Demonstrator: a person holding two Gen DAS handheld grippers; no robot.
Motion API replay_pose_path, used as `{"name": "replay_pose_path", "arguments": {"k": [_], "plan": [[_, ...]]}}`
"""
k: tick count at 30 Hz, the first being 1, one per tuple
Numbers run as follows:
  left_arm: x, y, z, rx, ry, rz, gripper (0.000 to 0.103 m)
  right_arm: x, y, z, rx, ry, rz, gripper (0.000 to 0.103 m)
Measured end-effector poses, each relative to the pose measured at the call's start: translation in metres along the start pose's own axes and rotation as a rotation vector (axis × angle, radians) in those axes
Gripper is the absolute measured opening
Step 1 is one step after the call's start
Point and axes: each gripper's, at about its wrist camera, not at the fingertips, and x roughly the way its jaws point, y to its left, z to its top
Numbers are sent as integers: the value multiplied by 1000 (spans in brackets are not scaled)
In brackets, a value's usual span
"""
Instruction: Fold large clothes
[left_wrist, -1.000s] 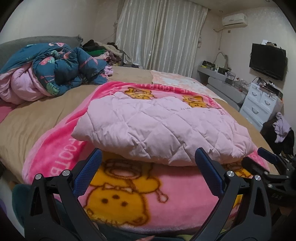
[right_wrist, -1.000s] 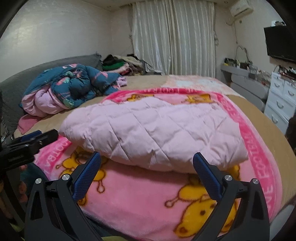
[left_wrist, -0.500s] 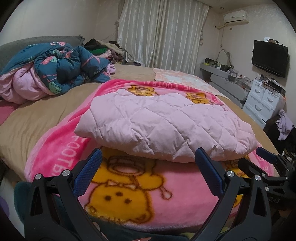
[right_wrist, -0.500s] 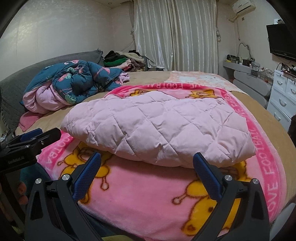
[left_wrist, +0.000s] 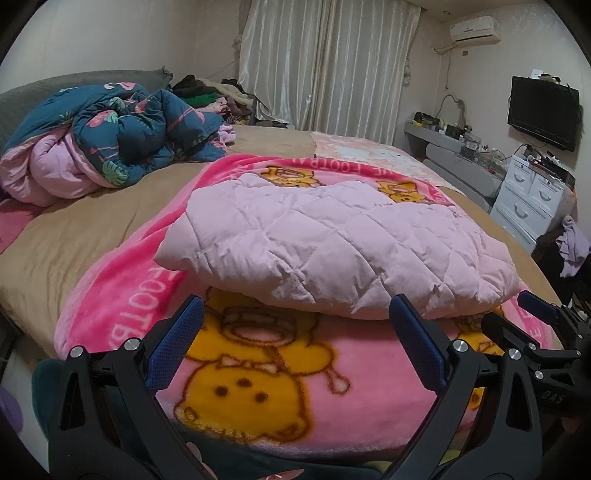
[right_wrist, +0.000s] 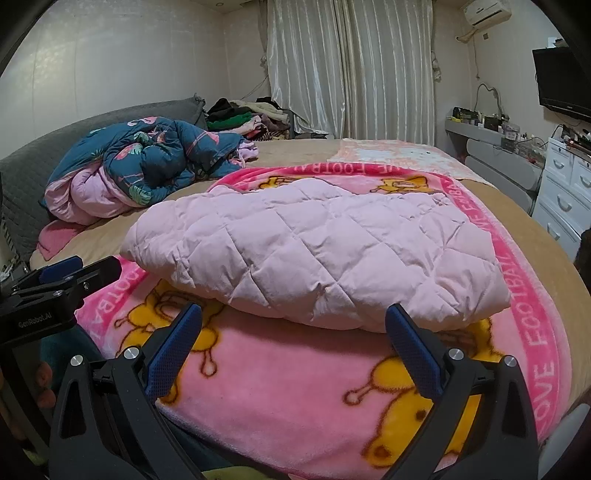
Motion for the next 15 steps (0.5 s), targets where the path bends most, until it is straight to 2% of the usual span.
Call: {"name": "replay_pose_path", "arguments": {"k": [15], "plan": [[-1,0,0,2,-2,1,94,-1,-1,0,3,-4,-3,99]]}}
